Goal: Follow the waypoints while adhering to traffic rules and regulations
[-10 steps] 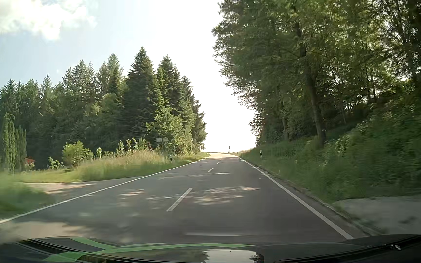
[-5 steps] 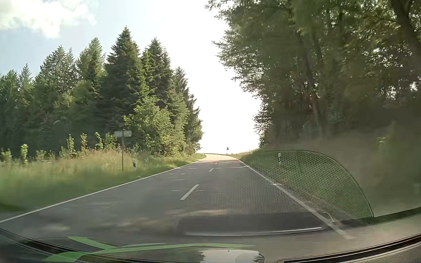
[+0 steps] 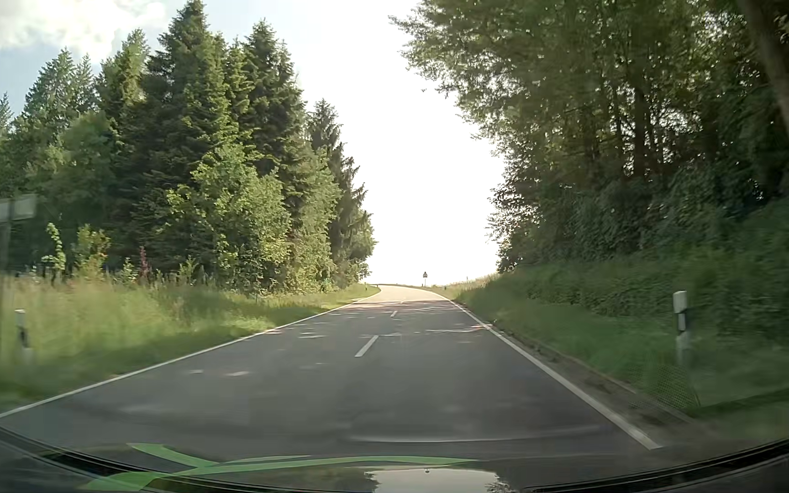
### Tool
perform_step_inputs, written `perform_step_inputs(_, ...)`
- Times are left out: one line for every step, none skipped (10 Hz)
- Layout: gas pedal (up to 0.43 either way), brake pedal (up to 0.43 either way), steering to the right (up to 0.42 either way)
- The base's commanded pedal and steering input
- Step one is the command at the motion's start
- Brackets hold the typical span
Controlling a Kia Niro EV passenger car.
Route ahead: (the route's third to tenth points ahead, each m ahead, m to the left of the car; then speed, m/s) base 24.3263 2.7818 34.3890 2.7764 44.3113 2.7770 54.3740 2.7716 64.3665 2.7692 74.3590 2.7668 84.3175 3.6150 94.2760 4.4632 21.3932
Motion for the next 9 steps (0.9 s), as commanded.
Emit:
perform_step_inputs(0.311, 0.000, -0.001)
perform_step_inputs(0.319, 0.000, -0.001)
perform_step_inputs(0.319, 0.000, -0.002)
perform_step_inputs(0.319, 0.000, -0.002)
perform_step_inputs(0.319, 0.000, -0.003)
perform_step_inputs(0.319, 0.000, -0.006)
perform_step_inputs(0.319, 0.000, -0.007)
perform_step_inputs(0.311, 0.000, -0.008)
perform_step_inputs(0.311, 0.000, -0.007)
